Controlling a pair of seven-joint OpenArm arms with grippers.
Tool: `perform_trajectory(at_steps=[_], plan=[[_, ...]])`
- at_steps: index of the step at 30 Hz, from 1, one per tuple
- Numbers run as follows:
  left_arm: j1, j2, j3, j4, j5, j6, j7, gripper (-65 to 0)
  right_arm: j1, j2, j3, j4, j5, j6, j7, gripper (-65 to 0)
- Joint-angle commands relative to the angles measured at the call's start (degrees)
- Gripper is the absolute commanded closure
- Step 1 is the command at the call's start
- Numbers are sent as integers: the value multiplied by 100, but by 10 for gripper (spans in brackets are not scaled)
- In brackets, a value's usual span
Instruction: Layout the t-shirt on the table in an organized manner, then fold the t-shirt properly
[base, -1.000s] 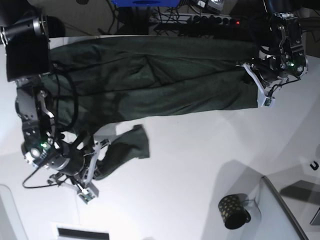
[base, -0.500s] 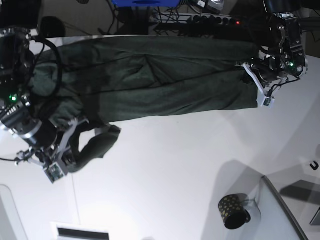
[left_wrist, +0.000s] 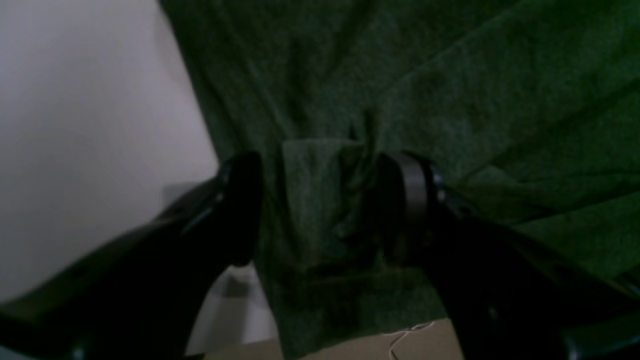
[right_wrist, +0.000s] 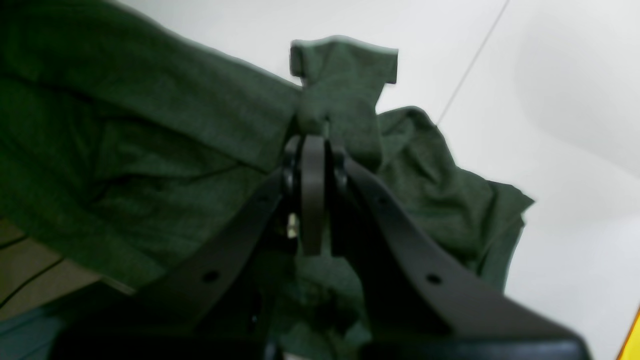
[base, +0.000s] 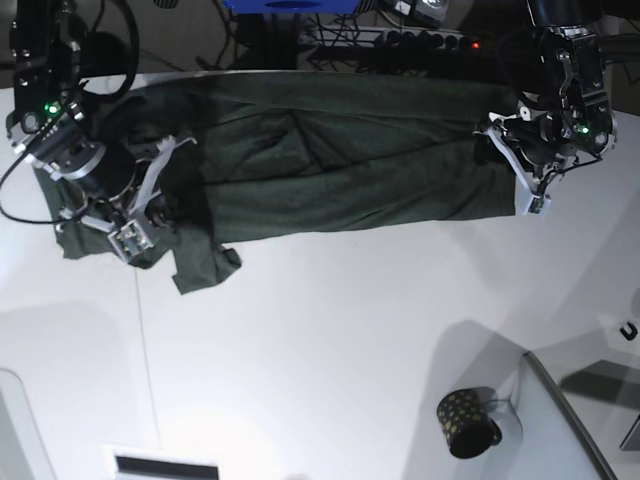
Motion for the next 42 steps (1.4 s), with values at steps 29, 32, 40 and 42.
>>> perform_trajectory(at_steps=[29, 32, 40, 42], plan=[[241, -207, -1205, 638, -73, 12, -13, -354, 2428, -272, -443, -2632, 58, 0, -71, -293], [416, -207, -1266, 647, -73, 3, -30, -354, 3281, -360, -426, -4153, 58, -9, 105, -293], [478, -198, -1627, 603, -73, -6, -39, -354, 3888, -377, -479, -6149, 58, -18, 1292, -293], [478, -207, -1627, 603, -73, -6, -39, -354, 3888, -360, -452, -6254, 58, -18, 1354, -293]])
